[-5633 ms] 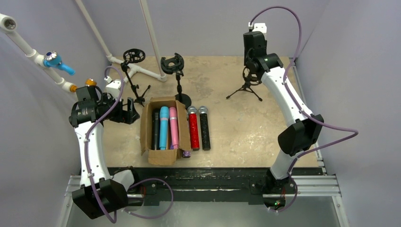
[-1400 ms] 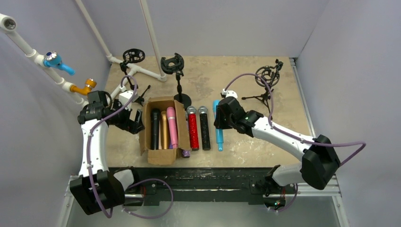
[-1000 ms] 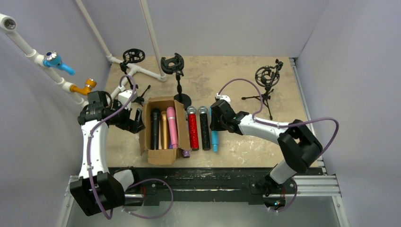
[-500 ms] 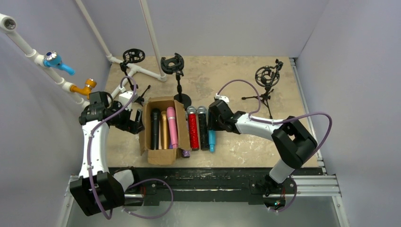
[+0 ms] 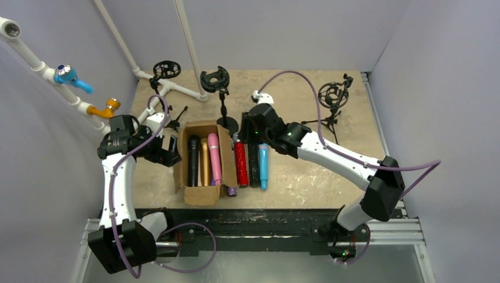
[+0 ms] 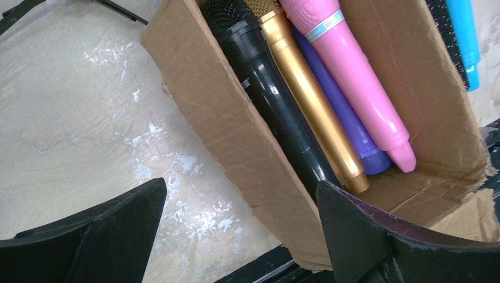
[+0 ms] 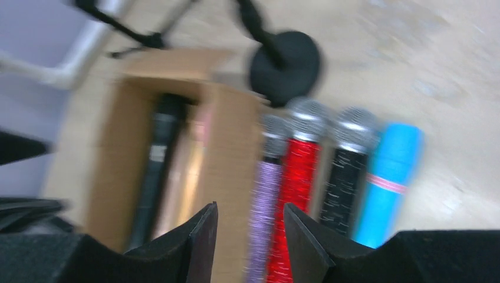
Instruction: Attach the microphones to the stand
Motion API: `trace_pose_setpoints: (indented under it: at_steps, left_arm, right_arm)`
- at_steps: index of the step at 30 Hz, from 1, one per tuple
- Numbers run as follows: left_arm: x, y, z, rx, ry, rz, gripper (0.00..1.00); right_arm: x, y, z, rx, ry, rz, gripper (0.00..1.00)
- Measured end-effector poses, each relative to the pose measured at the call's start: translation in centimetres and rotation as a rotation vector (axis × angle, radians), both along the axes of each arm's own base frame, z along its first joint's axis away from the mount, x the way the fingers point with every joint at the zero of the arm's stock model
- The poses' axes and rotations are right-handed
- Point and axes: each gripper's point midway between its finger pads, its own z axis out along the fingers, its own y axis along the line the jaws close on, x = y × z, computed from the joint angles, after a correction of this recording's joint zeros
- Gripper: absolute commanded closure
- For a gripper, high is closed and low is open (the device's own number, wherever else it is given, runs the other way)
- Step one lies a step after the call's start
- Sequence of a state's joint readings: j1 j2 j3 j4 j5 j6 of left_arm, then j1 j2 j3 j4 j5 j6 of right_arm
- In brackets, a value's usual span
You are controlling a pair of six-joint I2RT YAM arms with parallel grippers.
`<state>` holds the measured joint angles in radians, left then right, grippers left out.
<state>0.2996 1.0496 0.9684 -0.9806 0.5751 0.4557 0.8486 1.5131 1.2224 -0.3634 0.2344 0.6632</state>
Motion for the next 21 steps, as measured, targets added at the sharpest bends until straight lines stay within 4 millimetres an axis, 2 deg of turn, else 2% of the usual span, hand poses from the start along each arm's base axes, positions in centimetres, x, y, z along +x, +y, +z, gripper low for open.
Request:
trace_pose_setpoints:
  at_steps: [4, 5, 7, 9, 12, 14, 15, 17, 19, 21]
  left_arm:
    - [0.3, -0.4, 0.0, -0.038, 0.004, 0.011, 0.00]
    - [0.6, -0.5, -0.1, -0.052, 0.011, 0.019, 0.00]
    - [1.2, -0.5, -0.7, -0.076, 0.038, 0.036, 0.00]
    - [1.9, -0.5, -1.7, -0.099, 0.087, 0.052, 0.01]
    - [2.9, -0.7, -3.1, -0.122, 0.166, 0.069, 0.03]
    - [3.6, -1.0, -3.7, -0.116, 0.187, 0.067, 0.12]
    - [3.8, -1.2, -3.8, -0.107, 0.193, 0.062, 0.21]
    - [4.3, -1.8, -4.0, -0.082, 0.195, 0.046, 0.47]
    - [4.7, -2.3, -4.2, -0.062, 0.202, 0.035, 0.78]
    - [5.1, -2.5, -4.4, -0.055, 0.212, 0.033, 0.98]
  right_arm:
    - [-1.7, 7.6, 8.1, 0.079, -0.104, 0.124, 0.51]
    - [-2.1, 9.3, 9.5, 0.102, -0.123, 0.154, 0.51]
    - [-2.8, 11.6, 10.6, 0.113, -0.139, 0.195, 0.51]
    - [-2.7, 12.8, 9.7, 0.087, -0.126, 0.210, 0.51]
    - [-2.1, 12.8, 5.7, 0.003, -0.074, 0.206, 0.52]
    - [-1.8, 12.2, 2.7, -0.064, -0.038, 0.202, 0.51]
    - [-1.7, 11.9, 1.5, -0.092, -0.023, 0.200, 0.52]
    - [-1.6, 11.1, -0.9, -0.151, 0.008, 0.199, 0.52]
    - [-1.4, 10.8, -2.3, -0.181, 0.025, 0.201, 0.52]
    - [-1.3, 10.7, -3.1, -0.192, 0.034, 0.202, 0.52]
